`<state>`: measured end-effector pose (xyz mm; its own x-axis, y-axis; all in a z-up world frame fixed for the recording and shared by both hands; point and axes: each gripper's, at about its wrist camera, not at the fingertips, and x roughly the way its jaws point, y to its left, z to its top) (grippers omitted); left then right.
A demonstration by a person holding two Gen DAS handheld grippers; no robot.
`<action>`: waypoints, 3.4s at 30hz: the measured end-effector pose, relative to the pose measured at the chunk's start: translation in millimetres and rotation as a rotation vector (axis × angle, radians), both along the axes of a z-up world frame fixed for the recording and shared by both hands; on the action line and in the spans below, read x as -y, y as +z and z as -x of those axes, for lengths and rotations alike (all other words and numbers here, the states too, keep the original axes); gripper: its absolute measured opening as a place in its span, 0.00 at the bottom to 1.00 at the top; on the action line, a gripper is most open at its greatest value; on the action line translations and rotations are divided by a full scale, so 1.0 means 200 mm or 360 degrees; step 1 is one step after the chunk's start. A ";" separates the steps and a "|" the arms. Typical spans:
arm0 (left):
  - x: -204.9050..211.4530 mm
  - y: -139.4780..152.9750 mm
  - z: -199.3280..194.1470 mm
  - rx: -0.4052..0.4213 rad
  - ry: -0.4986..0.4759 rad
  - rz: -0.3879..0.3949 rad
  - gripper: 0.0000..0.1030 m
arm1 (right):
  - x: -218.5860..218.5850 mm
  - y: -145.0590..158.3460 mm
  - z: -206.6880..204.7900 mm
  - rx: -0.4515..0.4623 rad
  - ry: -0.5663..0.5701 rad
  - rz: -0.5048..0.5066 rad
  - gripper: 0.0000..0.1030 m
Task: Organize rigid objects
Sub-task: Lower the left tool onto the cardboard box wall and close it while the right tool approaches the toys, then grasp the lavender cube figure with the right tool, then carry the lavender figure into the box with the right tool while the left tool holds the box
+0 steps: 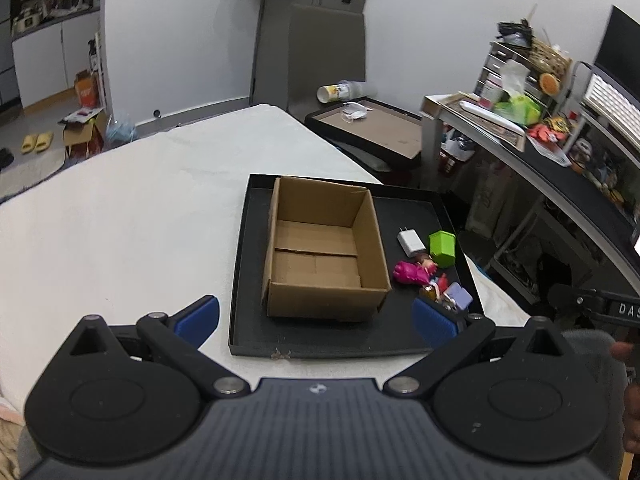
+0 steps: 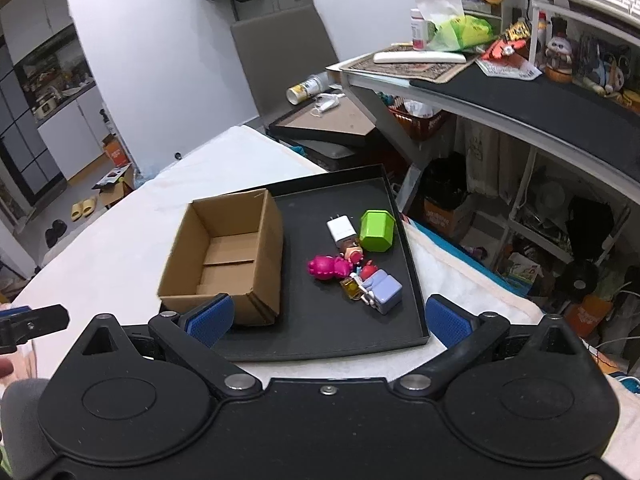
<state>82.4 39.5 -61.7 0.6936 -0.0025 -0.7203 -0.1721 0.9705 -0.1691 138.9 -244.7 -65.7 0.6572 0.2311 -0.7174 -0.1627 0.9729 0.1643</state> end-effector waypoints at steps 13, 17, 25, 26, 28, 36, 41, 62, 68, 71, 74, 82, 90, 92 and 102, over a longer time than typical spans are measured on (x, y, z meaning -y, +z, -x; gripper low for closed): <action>-0.16 -0.14 -0.21 -0.0050 0.0062 0.0119 0.98 | 0.02 -0.16 -0.30 -0.0162 -0.0025 0.0010 0.97; -0.20 -0.20 -0.27 -0.0065 0.0088 0.0159 0.97 | 0.02 -0.22 -0.37 -0.0222 -0.0039 0.0012 0.94; -0.25 -0.32 -0.41 -0.0094 0.0122 0.0205 0.89 | 0.05 -0.33 -0.49 -0.0335 -0.0145 -0.0048 0.89; -0.26 -0.33 -0.43 -0.0095 0.0125 0.0208 0.87 | 0.05 -0.34 -0.50 -0.0349 -0.0159 -0.0060 0.89; -0.27 -0.35 -0.48 -0.0097 0.0139 0.0228 0.85 | 0.06 -0.36 -0.53 -0.0369 -0.0191 -0.0092 0.89; -0.35 -0.46 -0.64 -0.0136 0.0183 0.0298 0.66 | 0.09 -0.45 -0.63 -0.0439 -0.0329 -0.0149 0.86; -0.38 -0.55 -0.69 -0.0164 0.0202 0.0345 0.63 | 0.09 -0.52 -0.69 -0.0494 -0.0405 -0.0124 0.84; -0.44 -0.79 -0.79 -0.0279 0.0197 0.0530 0.38 | -0.01 -0.82 -0.91 -0.0754 -0.0643 -0.0005 0.74; -0.44 -0.81 -0.79 -0.0272 0.0185 0.0535 0.33 | -0.06 -0.90 -0.94 -0.0788 -0.0664 0.0049 0.74; -0.42 -0.81 -0.78 -0.0266 0.0174 0.0486 0.31 | -0.08 -0.94 -0.95 -0.0783 -0.0655 0.0120 0.70; -0.41 -0.82 -0.78 -0.0261 0.0183 0.0478 0.25 | -0.06 -0.94 -0.95 -0.0798 -0.0656 0.0061 0.46; -0.40 -0.81 -0.78 -0.0242 0.0237 0.0452 0.19 | -0.07 -0.83 -0.88 -0.0726 -0.0614 -0.0010 0.45; -0.40 -0.81 -0.77 -0.0252 0.0244 0.0471 0.19 | -0.12 -0.66 -0.84 -0.0621 -0.0533 -0.0042 0.45; -0.40 -0.81 -0.77 -0.0252 0.0249 0.0467 0.19 | -0.15 -0.62 -0.84 -0.0597 -0.0512 -0.0041 0.45; -0.39 -0.82 -0.76 -0.0244 0.0257 0.0462 0.19 | -0.30 -0.44 -0.82 -0.0494 -0.0375 -0.0055 0.45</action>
<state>234.9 118.1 -224.7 0.5856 -0.1215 -0.8014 -0.3640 0.8440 -0.3939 302.7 -185.1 -153.3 0.4483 0.1272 -0.8848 0.1274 0.9706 0.2041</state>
